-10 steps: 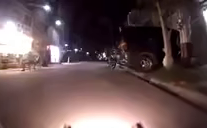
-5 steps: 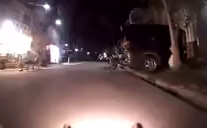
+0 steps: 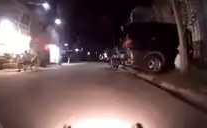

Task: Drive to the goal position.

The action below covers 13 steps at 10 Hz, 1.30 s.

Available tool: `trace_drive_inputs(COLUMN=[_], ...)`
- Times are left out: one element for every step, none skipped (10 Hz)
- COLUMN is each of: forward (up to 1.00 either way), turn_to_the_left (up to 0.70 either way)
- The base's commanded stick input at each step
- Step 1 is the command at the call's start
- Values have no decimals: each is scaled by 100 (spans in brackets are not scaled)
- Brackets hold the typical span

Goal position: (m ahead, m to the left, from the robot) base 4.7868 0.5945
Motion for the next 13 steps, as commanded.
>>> trace_drive_inputs(forward=[60, 60, 60, 60, 60, 60, 60, 60, 60, 60, 60, 60, 60], turn_to_the_left=[0, 0, 0, 0, 0, 0, 0, 0, 0, 0, 0, 0, 0])
